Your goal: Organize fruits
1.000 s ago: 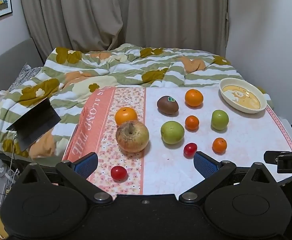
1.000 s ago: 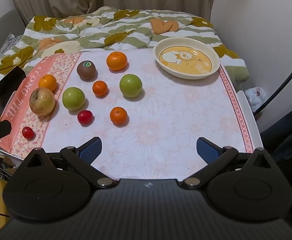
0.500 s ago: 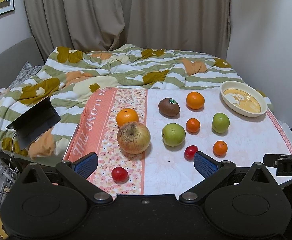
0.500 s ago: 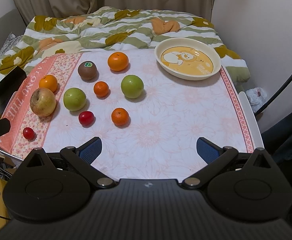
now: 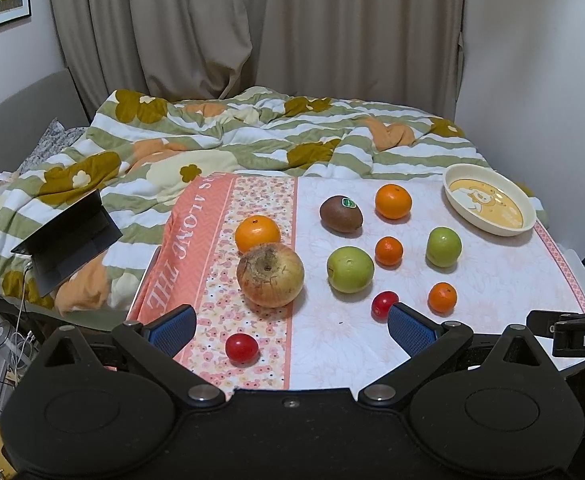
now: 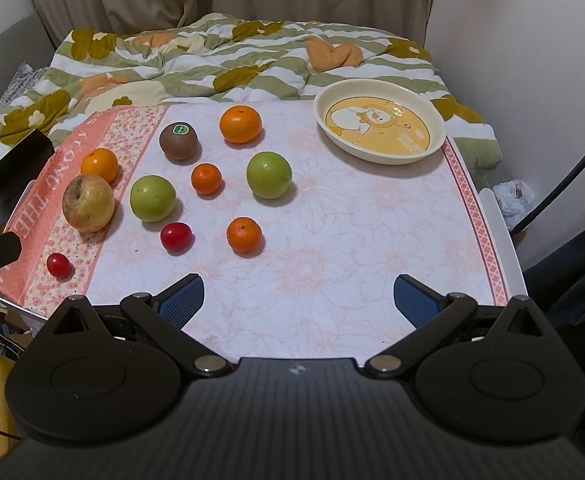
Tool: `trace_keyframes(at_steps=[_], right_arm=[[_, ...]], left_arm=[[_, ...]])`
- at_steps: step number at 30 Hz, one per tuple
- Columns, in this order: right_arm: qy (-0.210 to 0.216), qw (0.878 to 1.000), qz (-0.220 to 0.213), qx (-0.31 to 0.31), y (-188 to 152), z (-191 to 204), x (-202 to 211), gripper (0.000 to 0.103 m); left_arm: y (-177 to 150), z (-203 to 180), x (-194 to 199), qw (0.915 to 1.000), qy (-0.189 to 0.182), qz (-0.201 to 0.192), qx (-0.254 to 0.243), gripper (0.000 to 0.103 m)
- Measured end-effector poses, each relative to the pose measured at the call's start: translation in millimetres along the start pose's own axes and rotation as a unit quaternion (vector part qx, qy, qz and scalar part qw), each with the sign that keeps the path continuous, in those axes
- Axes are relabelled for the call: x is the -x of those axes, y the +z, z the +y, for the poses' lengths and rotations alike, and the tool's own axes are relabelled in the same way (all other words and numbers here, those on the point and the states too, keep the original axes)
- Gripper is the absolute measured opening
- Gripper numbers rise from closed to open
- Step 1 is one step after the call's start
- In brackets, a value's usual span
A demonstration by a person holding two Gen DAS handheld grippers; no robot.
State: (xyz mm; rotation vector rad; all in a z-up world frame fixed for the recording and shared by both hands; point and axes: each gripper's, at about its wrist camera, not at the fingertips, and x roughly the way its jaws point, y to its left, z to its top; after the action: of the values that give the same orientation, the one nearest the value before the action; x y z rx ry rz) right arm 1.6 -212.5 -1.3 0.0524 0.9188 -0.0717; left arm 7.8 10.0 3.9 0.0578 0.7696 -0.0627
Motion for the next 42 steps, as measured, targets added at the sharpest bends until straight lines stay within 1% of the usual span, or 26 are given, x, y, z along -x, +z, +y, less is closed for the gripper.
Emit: trace_keyframes(at_steps=[25,29,42], right_arm=[[-0.001,1.000,-0.005,0.001,1.2,4.1,2.9,0.103],[0.001,1.000,-0.008,-0.001,4.0,2.6,9.0,0.103],[0.005,1.000,-0.006,-0.005,6.6,4.9,6.0,0.103]], left_arm=[[0.5,9.8,2.6,1.0000,-0.002,-0.004,0.006,0.103],[2.0,11.8,3.1,1.0000,-0.001,-0.005,0.007,0.103],[2.7,18.3,-0.6,0.9999,0.001,-0.005,0.011,0.103]])
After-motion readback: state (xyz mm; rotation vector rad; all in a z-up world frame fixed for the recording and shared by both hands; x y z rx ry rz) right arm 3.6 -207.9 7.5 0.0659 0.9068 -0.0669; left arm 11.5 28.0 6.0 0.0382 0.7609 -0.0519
